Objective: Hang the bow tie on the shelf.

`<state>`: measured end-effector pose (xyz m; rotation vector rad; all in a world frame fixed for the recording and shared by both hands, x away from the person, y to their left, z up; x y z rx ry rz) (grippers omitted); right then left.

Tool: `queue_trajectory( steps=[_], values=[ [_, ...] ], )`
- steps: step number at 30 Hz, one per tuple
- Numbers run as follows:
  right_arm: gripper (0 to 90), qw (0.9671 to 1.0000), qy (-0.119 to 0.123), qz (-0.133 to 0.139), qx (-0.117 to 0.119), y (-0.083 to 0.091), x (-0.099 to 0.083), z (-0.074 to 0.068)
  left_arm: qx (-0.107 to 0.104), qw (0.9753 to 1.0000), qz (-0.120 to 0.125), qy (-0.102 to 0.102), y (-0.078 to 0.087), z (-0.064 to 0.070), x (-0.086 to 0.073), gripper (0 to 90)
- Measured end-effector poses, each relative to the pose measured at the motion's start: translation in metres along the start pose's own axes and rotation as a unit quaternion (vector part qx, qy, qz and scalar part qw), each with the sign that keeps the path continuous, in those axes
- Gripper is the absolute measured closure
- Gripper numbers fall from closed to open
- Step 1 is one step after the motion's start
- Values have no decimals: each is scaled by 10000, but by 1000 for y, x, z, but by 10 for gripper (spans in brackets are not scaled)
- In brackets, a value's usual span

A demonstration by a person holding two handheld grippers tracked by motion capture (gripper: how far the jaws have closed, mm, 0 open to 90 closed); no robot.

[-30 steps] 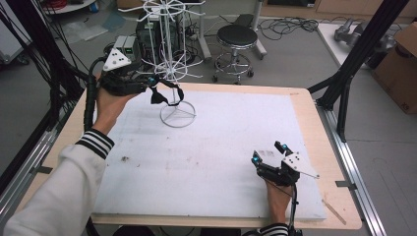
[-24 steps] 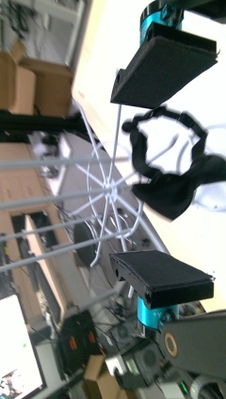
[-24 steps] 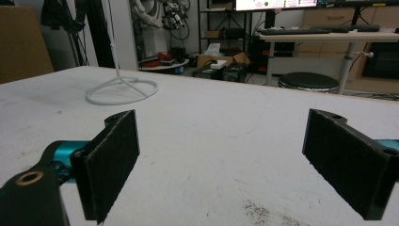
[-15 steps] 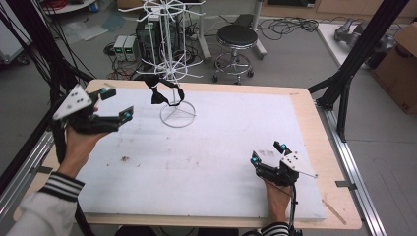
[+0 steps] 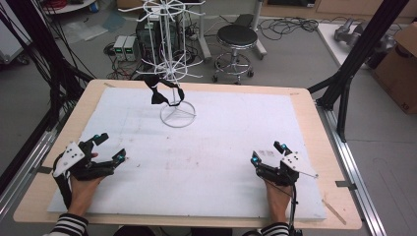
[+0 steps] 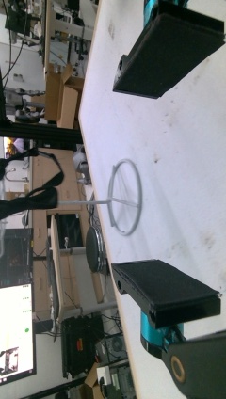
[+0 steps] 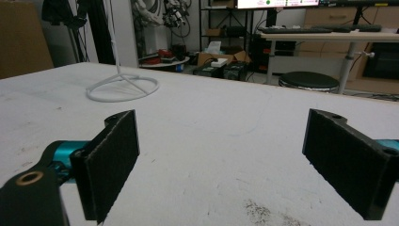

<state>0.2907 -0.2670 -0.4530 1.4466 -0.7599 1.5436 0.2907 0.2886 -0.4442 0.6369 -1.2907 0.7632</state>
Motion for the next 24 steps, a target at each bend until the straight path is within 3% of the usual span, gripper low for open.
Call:
queue_trajectory(
  steps=[3,7,24],
  values=[
    [105,10000,-15,4,4,0,0,0,61,10000,9,-8,-2,1,-10,131],
    [105,10000,-7,1,-4,0,0,0,81,9998,180,32,1,0,-11,144],
    [105,10000,18,-13,-37,0,0,0,128,9997,209,6,2,1,-11,141]
  ],
)
Point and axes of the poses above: each handheld gripper's, and its own axes: y roughly backward along the jaws, x roughly out of its top, z roughly to its right, the point moved 1 cm from there along -y, roughly forward along the jaws, and after that the axes turned 10 degrees about y, right-handed, at the moved point
